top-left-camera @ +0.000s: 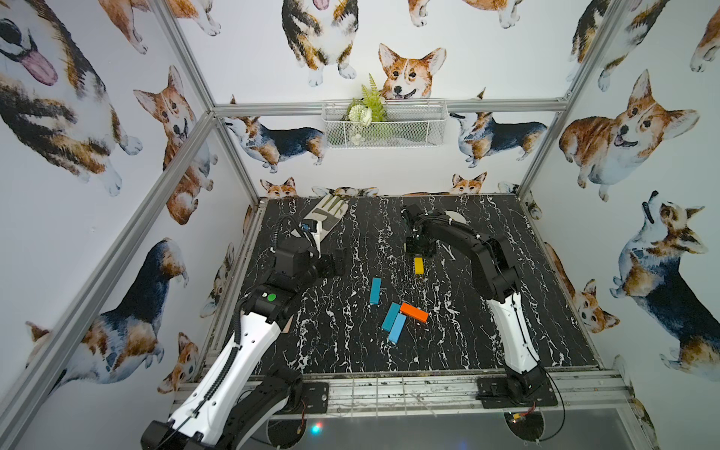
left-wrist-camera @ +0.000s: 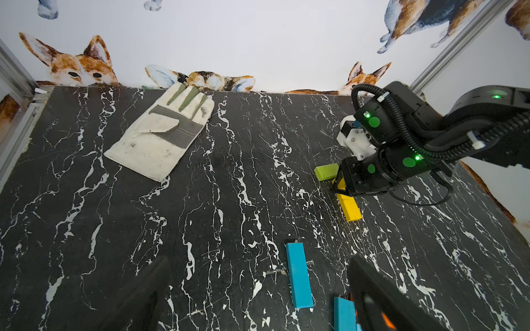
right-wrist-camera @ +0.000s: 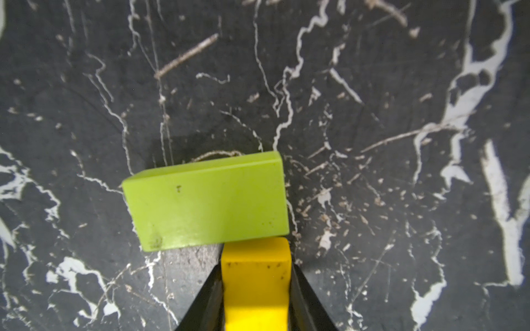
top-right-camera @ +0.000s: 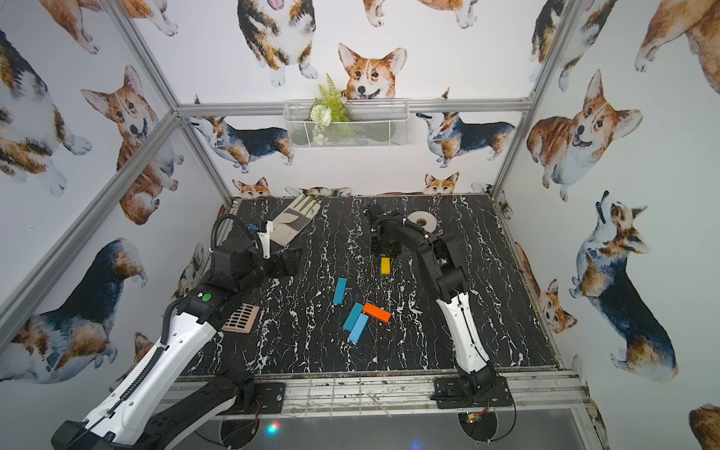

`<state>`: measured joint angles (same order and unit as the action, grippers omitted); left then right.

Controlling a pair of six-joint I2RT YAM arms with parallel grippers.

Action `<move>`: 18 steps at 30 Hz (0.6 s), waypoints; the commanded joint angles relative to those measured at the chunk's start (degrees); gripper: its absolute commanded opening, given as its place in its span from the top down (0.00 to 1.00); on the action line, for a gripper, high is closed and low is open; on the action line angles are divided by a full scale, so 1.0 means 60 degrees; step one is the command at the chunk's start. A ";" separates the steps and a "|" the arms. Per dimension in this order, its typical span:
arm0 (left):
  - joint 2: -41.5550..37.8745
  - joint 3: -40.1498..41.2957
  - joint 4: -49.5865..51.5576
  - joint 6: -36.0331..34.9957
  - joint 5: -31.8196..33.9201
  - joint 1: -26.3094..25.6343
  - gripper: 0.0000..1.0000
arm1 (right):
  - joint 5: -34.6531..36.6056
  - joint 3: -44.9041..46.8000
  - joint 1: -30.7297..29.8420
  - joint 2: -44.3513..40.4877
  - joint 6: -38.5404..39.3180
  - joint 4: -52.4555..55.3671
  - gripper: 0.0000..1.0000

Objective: Assemble a giraffe with building blocks
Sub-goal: Assemble the building block at the center of the board.

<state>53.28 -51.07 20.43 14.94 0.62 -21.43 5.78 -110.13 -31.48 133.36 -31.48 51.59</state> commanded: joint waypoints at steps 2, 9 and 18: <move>0.0024 -0.0070 -0.0241 0.0038 0.0014 0.0010 0.00 | -0.0057 -0.0197 0.0003 0.0139 0.0076 0.0087 0.63; 0.0034 -0.0074 -0.0246 0.0017 0.0014 0.0006 0.00 | -0.0056 -0.0343 0.0032 0.0233 0.0091 0.0132 0.63; 0.0025 -0.0068 -0.0229 0.0015 0.0004 0.0016 0.00 | -0.0021 -0.0440 0.0047 0.0316 0.0088 0.0137 0.63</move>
<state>53.45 -51.09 20.40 14.94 0.60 -21.43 5.80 -112.38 -31.33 134.65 -31.31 52.05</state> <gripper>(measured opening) 0.998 0.367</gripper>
